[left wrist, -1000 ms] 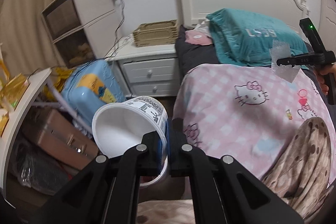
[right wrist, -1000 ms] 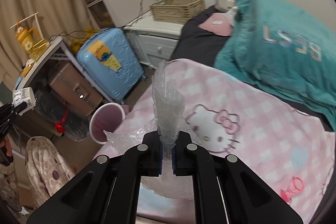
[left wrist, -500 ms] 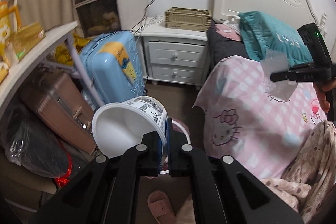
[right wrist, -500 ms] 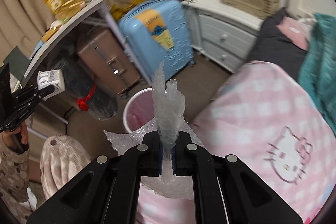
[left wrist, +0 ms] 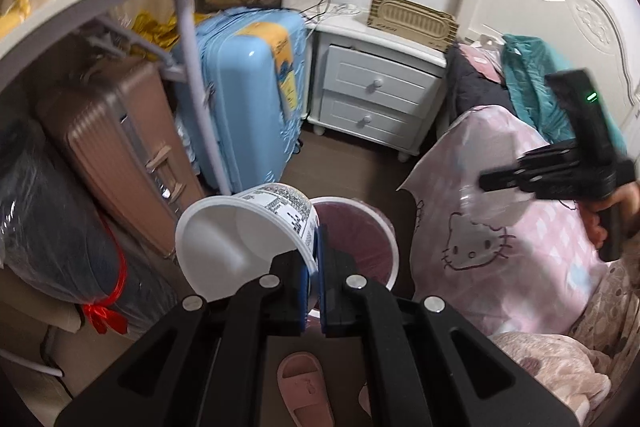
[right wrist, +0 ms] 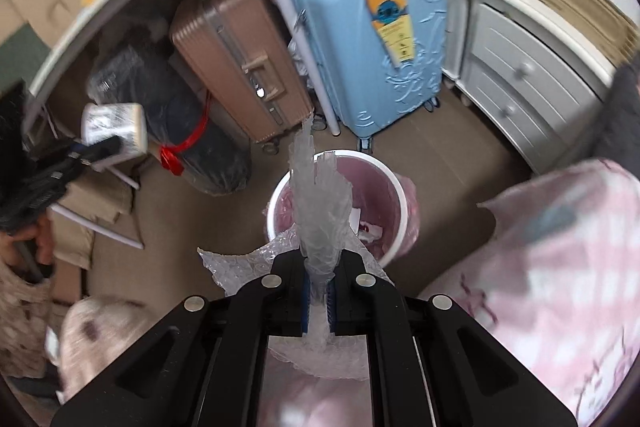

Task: Collect trash
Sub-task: 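Open the right tool to drop the bubble wrap into the bin, then open the left tool to drop the white cup into the bin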

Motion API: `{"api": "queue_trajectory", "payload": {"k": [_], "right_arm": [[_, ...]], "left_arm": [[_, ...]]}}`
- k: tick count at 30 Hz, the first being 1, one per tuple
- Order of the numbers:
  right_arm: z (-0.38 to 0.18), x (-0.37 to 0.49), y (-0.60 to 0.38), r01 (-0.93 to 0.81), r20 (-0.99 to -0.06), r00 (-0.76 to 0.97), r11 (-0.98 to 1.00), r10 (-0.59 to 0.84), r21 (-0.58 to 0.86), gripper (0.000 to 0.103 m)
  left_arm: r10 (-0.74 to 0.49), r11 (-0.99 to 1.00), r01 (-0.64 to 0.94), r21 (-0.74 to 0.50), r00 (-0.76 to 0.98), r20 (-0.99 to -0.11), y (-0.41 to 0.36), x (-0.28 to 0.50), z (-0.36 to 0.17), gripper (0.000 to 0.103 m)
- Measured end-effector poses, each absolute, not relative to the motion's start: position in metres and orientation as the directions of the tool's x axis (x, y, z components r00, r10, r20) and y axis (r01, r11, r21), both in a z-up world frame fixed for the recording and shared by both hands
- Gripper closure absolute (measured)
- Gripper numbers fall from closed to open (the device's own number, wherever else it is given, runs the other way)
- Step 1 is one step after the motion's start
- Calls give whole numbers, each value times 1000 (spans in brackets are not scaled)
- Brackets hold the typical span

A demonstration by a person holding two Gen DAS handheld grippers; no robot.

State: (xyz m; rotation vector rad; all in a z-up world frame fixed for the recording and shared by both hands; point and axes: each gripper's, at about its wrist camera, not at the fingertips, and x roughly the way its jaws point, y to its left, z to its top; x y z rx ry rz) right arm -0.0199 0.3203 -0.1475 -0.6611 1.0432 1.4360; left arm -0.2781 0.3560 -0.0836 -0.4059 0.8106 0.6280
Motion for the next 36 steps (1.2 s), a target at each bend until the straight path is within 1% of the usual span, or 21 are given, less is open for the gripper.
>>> {"api": "queue_trajectory", "payload": {"k": [4,7,9,12,13,14,15,16,17,18,19,20,22,27,30,32,36], "right_arm": [[-206,-30,366,-971,-901,-181,71,394,226,98],[-250,-34,393,-962,-917,-208,98,339,254,98],[-278,-40,409,-963,-928,-207,103,309,249,98],[-303,-44,420,-969,-941,-175,119,291,217,93],[-310,-45,422,-970,-944,-171,123,283,212,86],[-316,-45,425,-971,-948,-162,128,276,203,68],[-319,-45,427,-973,-949,-153,128,276,194,60],[-321,-46,427,-976,-949,-141,122,283,182,46],[-322,-48,428,-979,-948,-133,114,289,172,35],[-319,-49,428,-984,-948,-112,103,297,148,30],[-315,-48,426,-988,-949,-84,98,305,119,22],[-312,-47,425,-991,-947,-65,95,315,99,17],[-302,-44,420,-993,-938,-55,83,344,89,12],[-286,-30,409,-995,-932,-43,74,360,74,9],[-279,-24,404,-997,-935,-10,67,355,36,9],[-272,-21,399,-997,-932,-13,70,361,41,9],[-242,-12,377,-994,-907,-43,77,419,83,9]], "left_arm": [[356,727,-677,-112,511,-783,367,-286,-94,99],[364,713,-693,-108,497,-788,371,-290,-97,99],[365,703,-703,-109,488,-793,374,-292,-100,99],[376,690,-718,-98,470,-798,379,-296,-104,99],[379,685,-722,-93,463,-801,381,-297,-105,99],[379,682,-725,-93,459,-804,382,-298,-107,99],[377,678,-729,-95,456,-807,383,-298,-108,99],[374,675,-731,-97,453,-810,385,-299,-110,99],[373,674,-732,-97,450,-811,385,-299,-111,99],[370,675,-732,-95,448,-814,386,-298,-113,99],[368,677,-730,-93,446,-816,386,-296,-114,99],[366,679,-728,-93,445,-817,386,-294,-115,99],[362,683,-724,-95,448,-817,387,-290,-116,99],[358,693,-714,-100,460,-812,387,-279,-118,99],[354,698,-709,-99,462,-814,385,-275,-118,99],[347,704,-703,-100,463,-816,384,-272,-118,99],[337,726,-682,-87,464,-820,382,-263,-120,99]]}}
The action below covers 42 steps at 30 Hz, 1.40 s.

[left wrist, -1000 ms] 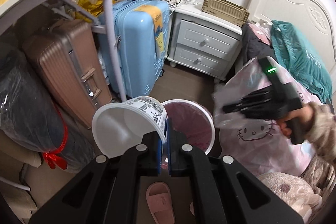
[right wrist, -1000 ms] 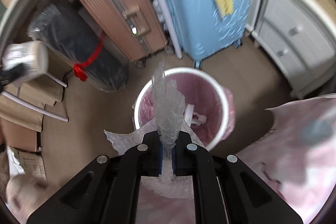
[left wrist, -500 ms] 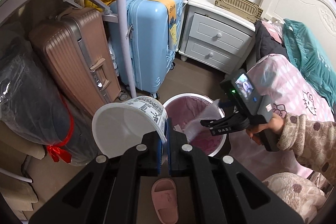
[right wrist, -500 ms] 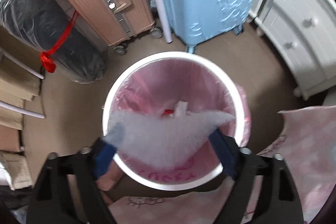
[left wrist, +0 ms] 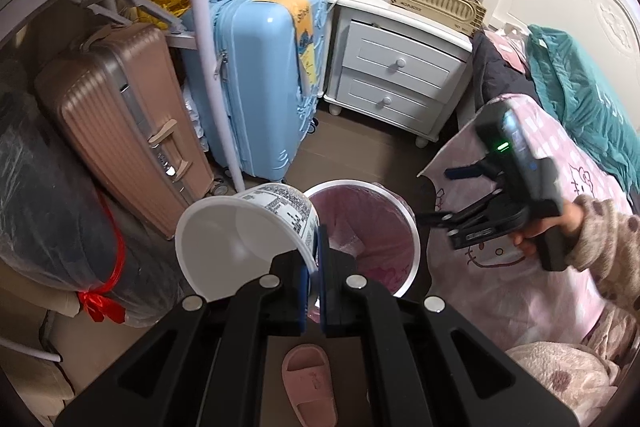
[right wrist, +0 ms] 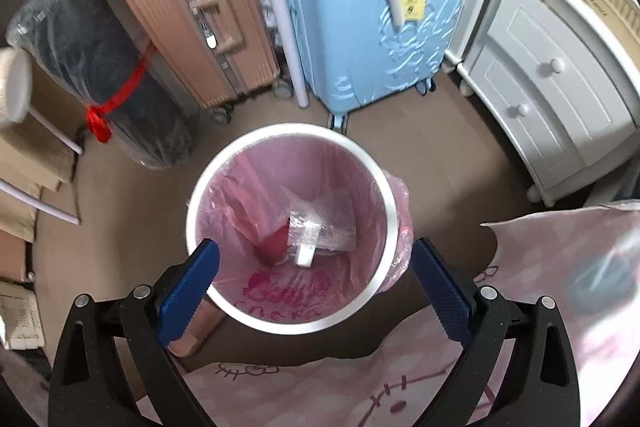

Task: Collect trash
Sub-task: 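Open the left tool to drop the white cup into the bin, then swing both tools back toward the bed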

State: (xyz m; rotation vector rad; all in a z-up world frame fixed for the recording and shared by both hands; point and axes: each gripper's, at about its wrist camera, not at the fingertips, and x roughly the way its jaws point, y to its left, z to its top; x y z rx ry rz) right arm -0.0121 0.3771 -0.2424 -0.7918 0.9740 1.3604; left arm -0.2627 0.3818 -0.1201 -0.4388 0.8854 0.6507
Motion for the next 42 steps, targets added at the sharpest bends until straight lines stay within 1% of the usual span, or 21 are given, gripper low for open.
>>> {"api": "queue_trajectory", "payload": {"k": [6,11,15,18,26,27,28,29,30,31,33,37,42], "right_arm": [[-189,-1,331,-988,-861,-70,87,503,131,8],[-149,12,279,-982,-819,-47,122,571,142,7],[-132,25,247,-972,-806,-21,176,592,155,7],[-120,33,227,-962,-792,3,219,611,166,7],[-120,42,202,-948,-803,56,285,594,144,7],[-119,42,200,-948,-805,63,287,591,137,7],[-119,42,199,-949,-805,70,288,590,129,7],[-119,42,199,-949,-804,73,289,590,125,7],[-118,42,199,-950,-803,74,288,591,124,7],[-118,42,199,-950,-803,75,288,591,123,7],[-117,41,199,-950,-803,73,285,592,123,7],[-115,38,199,-949,-796,72,288,600,131,7],[-109,29,198,-949,-789,73,287,610,134,7]], "left_arm": [[290,779,-618,-104,503,-814,379,-237,-129,99],[218,833,-537,-131,536,-815,379,-203,-154,99],[153,876,-463,-134,531,-833,378,-167,-189,99],[129,893,-433,-124,509,-851,376,-145,-214,99],[69,925,-363,-115,455,-888,375,-103,-284,99],[59,928,-355,-117,449,-892,376,-101,-292,92],[48,928,-353,-120,432,-900,378,-99,-300,65],[45,928,-353,-115,415,-908,379,-97,-306,44],[65,930,-355,-93,407,-911,379,-96,-309,15],[95,932,-356,-66,418,-904,378,-99,-309,7],[130,933,-359,-33,421,-898,378,-102,-307,6],[165,927,-373,24,350,-922,380,-101,-307,5],[178,923,-385,26,365,-914,379,-110,-288,5]]}}
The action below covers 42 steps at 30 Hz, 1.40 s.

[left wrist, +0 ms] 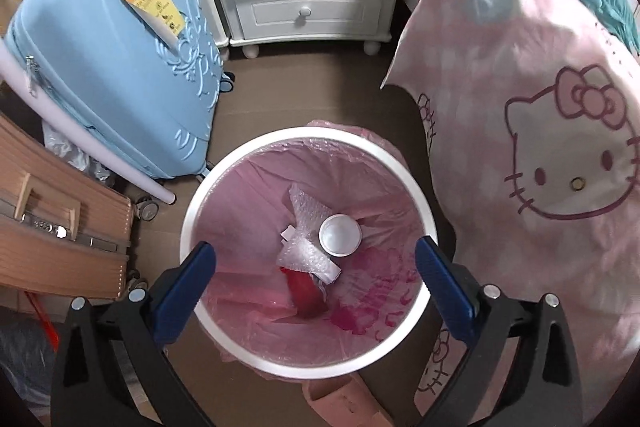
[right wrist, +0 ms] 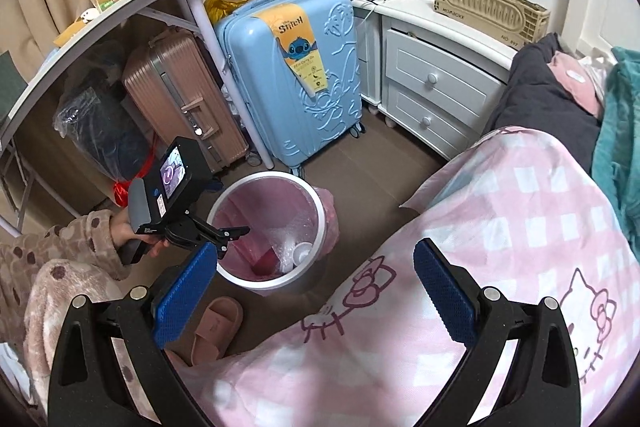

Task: Collect trash
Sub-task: 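Swing both tools back toward the bed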

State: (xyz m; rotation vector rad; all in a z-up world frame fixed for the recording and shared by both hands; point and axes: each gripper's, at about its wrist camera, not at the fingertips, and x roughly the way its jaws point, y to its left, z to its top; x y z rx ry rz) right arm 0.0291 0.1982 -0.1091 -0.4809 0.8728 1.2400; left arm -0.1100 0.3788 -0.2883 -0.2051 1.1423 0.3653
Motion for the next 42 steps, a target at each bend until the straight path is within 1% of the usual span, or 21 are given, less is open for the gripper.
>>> {"api": "queue_trajectory", "payload": {"k": [8,10,14,21,27,30,32,37,39,42], "right_arm": [[-95,4,186,-950,-771,69,279,634,144,7],[-88,-2,181,-951,-761,67,273,645,147,7],[-72,-13,166,-953,-738,75,267,671,145,7],[-47,-19,124,-939,-688,103,298,718,170,7],[-27,-4,69,-906,-640,128,352,757,235,7],[-17,9,32,-884,-630,186,408,754,228,7],[-10,22,1,-869,-631,227,447,742,213,7],[4,54,-75,-806,-607,272,522,747,280,7],[6,67,-112,-772,-605,326,574,726,272,7],[3,85,-158,-726,-612,382,635,692,265,7]], "left_arm": [[224,892,-451,19,406,-886,378,-139,-236,5],[247,890,-454,40,406,-880,376,-146,-221,5],[313,880,-466,90,426,-849,372,-165,-174,5],[338,879,-471,72,509,-791,348,-191,-87,5],[313,911,-409,56,597,-739,294,-184,-27,5],[294,930,-363,50,656,-695,261,-170,0,5],[250,947,-319,24,693,-676,238,-153,16,5],[147,978,-206,-12,735,-662,180,-106,29,5],[114,986,-166,-19,747,-655,158,-88,30,5],[35,993,-102,-62,748,-663,125,-57,23,5]]}}
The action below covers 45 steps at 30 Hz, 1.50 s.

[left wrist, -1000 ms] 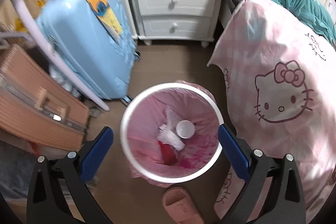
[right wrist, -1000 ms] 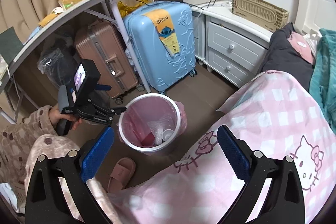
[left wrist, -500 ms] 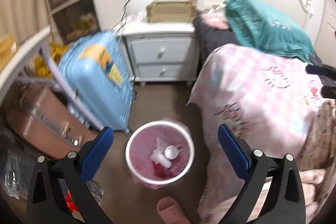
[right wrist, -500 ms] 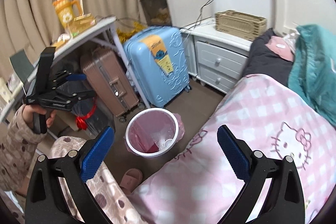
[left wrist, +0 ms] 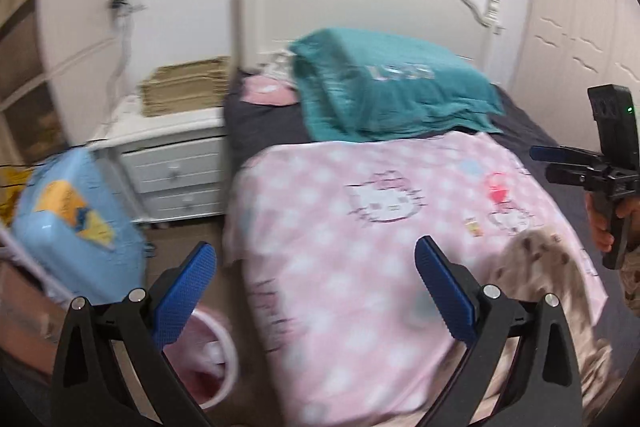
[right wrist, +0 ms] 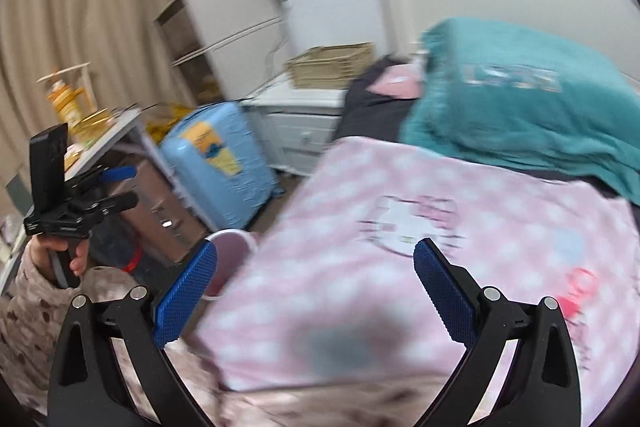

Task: Collect trash
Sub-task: 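Swing both tools back toward the bed, then grasp the pink plastic stand by its stem with the right tool, then grasp the colourful candy wrapper with the left tool while the right tool holds the stand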

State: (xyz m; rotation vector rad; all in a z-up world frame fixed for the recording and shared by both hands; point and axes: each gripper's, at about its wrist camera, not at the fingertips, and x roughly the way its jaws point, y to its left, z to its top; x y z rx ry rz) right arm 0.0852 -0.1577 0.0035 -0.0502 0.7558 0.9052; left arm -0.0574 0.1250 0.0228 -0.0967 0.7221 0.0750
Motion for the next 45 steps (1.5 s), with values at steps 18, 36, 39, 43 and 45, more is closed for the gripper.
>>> {"api": "queue_trajectory", "payload": {"k": [18,36,39,43,45], "right_arm": [[-99,219,-366,-397,-692,460,826,556,400,15],[-216,322,-384,-178,-683,310,746,661,641,63],[-226,331,-383,-170,-689,311,751,655,638,67],[-239,339,-380,-157,-676,293,732,676,663,82],[-242,340,-379,-159,-671,291,726,682,669,96]], "left_arm": [[-169,985,130,-112,621,-765,-37,106,-49,5],[-214,977,135,-168,506,-835,-90,183,-112,5],[-222,975,131,-181,488,-844,-93,190,-122,5],[-237,971,140,-193,465,-853,-103,198,-134,5],[-242,969,156,-191,454,-857,-110,200,-138,5]]}}
